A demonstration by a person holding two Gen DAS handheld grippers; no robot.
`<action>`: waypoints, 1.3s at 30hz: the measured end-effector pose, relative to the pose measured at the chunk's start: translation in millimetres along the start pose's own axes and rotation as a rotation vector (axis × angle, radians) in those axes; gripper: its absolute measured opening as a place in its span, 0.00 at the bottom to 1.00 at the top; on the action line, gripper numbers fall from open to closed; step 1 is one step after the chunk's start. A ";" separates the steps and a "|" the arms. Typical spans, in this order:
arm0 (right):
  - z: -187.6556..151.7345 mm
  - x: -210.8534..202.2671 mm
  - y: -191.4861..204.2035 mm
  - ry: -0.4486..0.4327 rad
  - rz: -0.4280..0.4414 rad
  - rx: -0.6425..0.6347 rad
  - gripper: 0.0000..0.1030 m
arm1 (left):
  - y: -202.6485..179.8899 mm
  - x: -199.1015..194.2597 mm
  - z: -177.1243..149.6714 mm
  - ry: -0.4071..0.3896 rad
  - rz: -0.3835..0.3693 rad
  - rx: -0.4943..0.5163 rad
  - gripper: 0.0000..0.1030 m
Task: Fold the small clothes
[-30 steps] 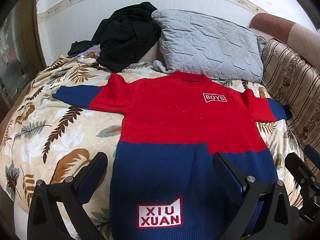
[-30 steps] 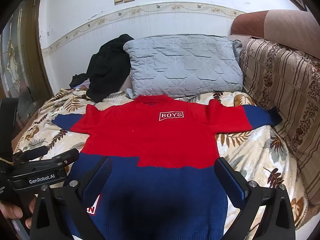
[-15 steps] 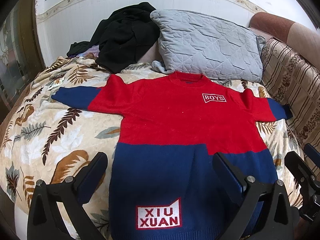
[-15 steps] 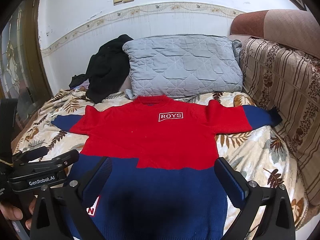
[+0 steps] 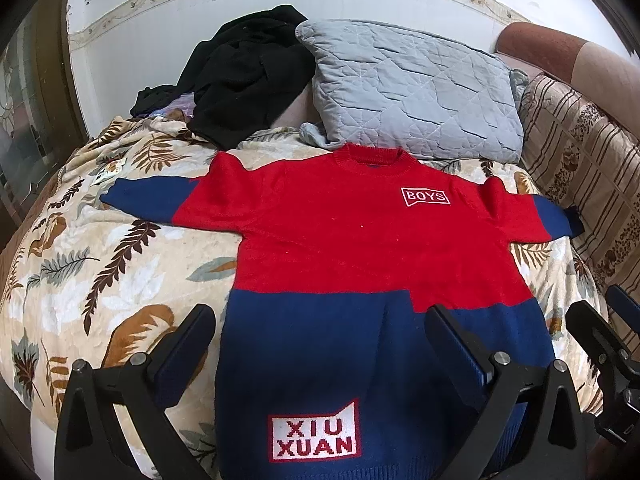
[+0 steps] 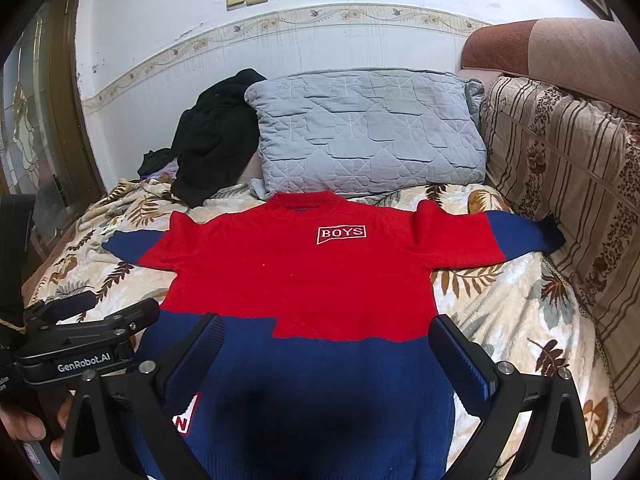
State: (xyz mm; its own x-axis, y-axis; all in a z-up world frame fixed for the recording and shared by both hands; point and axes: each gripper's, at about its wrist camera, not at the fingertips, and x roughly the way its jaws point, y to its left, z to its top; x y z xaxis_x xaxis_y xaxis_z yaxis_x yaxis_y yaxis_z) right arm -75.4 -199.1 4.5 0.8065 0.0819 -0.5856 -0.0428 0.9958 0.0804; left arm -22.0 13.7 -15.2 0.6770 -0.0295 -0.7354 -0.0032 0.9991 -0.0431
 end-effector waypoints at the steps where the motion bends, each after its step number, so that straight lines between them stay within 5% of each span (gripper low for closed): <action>1: 0.5 0.3 0.0 0.000 0.002 0.002 1.00 | -0.2 0.5 0.3 0.000 0.001 0.001 1.00; 10: 2.5 7.9 -1.8 0.013 0.014 0.017 1.00 | 1.1 3.8 1.2 0.004 -0.011 -0.009 1.00; 15: -5.9 23.4 -21.4 0.085 0.064 0.060 1.00 | 45.6 21.8 3.1 0.014 -0.012 -0.123 1.00; 19: -19.7 46.9 -87.3 0.166 0.125 0.254 1.00 | 117.4 52.9 4.1 0.042 0.146 -0.254 1.00; 22: -24.5 71.8 -179.9 0.220 0.166 0.579 0.99 | 171.8 74.7 4.9 0.066 0.254 -0.343 1.00; 25: -16.0 92.2 -258.2 0.140 0.127 0.781 0.86 | 213.9 89.2 7.3 0.061 0.344 -0.412 1.00; 28: -6.6 122.5 -322.5 0.096 0.073 0.936 0.83 | 237.4 102.5 3.6 0.054 0.405 -0.439 1.00; 32: 0.8 161.6 -374.4 0.081 -0.016 1.020 0.79 | 257.3 130.5 -13.8 0.125 0.424 -0.466 1.00; 39: 12.9 207.7 -416.3 0.048 -0.119 1.045 0.69 | 258.5 131.6 -23.7 0.093 0.424 -0.451 1.00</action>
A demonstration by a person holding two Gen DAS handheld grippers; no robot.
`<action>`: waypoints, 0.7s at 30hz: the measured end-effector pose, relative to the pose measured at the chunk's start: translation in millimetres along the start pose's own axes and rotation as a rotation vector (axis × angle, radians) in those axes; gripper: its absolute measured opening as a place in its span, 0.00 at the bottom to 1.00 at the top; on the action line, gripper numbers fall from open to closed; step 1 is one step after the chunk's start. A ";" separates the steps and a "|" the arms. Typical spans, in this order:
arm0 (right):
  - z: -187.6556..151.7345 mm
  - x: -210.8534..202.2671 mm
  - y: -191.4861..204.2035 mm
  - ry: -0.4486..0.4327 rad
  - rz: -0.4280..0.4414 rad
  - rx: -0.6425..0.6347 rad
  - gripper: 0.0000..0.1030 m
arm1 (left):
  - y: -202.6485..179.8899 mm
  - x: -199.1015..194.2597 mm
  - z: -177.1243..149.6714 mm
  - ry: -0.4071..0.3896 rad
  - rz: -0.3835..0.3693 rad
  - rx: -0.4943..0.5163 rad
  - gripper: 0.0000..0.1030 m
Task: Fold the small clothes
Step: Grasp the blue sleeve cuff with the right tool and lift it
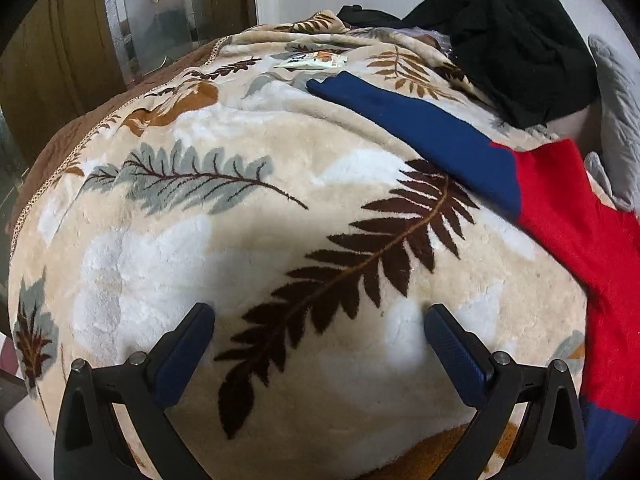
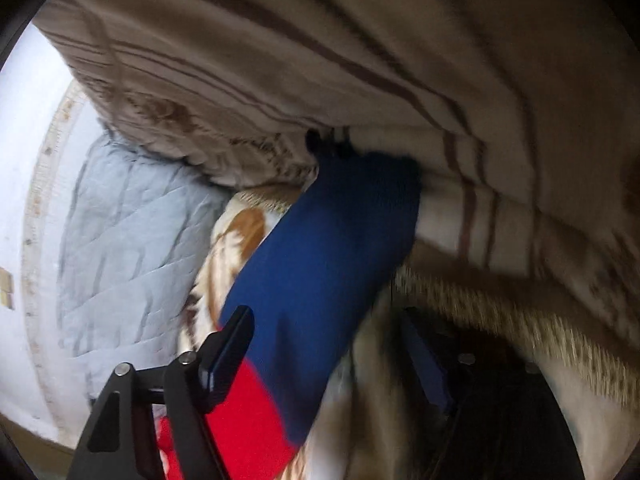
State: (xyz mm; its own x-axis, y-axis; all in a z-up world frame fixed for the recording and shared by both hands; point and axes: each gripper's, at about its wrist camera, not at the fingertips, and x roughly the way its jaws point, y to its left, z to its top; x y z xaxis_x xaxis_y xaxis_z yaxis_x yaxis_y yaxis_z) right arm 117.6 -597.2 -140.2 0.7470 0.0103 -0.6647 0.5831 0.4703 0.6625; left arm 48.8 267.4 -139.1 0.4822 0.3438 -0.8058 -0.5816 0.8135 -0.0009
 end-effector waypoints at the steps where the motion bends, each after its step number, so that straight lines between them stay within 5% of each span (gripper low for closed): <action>1: 5.0 6.9 2.7 -0.008 -0.037 -0.008 0.52 | -0.3 0.3 -0.8 -0.001 0.005 0.004 1.00; 4: 9.9 11.9 17.9 -0.037 -0.140 -0.074 0.29 | -1.3 -0.8 -2.5 -0.003 0.010 0.008 1.00; 6: 6.7 2.9 57.4 -0.091 -0.246 -0.260 0.17 | -2.1 2.1 -0.3 -0.004 0.008 0.006 1.00; 8: -1.3 -12.2 91.9 -0.132 -0.229 -0.369 0.04 | -2.6 0.8 -1.3 -0.008 0.011 0.008 1.00; 12: -54.2 -59.2 191.2 -0.198 -0.041 -0.596 0.03 | -2.0 0.3 -1.8 -0.008 0.010 0.007 1.00; 16: -170.3 -103.2 280.8 -0.167 0.242 -0.802 0.04 | -1.0 -0.3 -1.6 -0.008 0.007 0.006 1.00; 20: -285.5 -75.1 291.2 0.121 0.421 -0.861 0.11 | -0.5 -0.6 -1.7 -0.008 0.002 0.004 1.00; 21: -300.4 -62.9 281.1 0.209 0.424 -0.837 0.29 | -0.1 -0.6 -1.8 -0.009 -0.002 0.002 1.00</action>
State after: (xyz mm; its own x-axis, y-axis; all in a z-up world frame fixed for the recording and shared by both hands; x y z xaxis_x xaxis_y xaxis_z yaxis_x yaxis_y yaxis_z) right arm 138.6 -200.6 -15.9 0.7242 0.4433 -0.5282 -0.1996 0.8680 0.4547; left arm 47.4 266.3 -139.7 0.4891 0.3461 -0.8007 -0.5792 0.8152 -0.0014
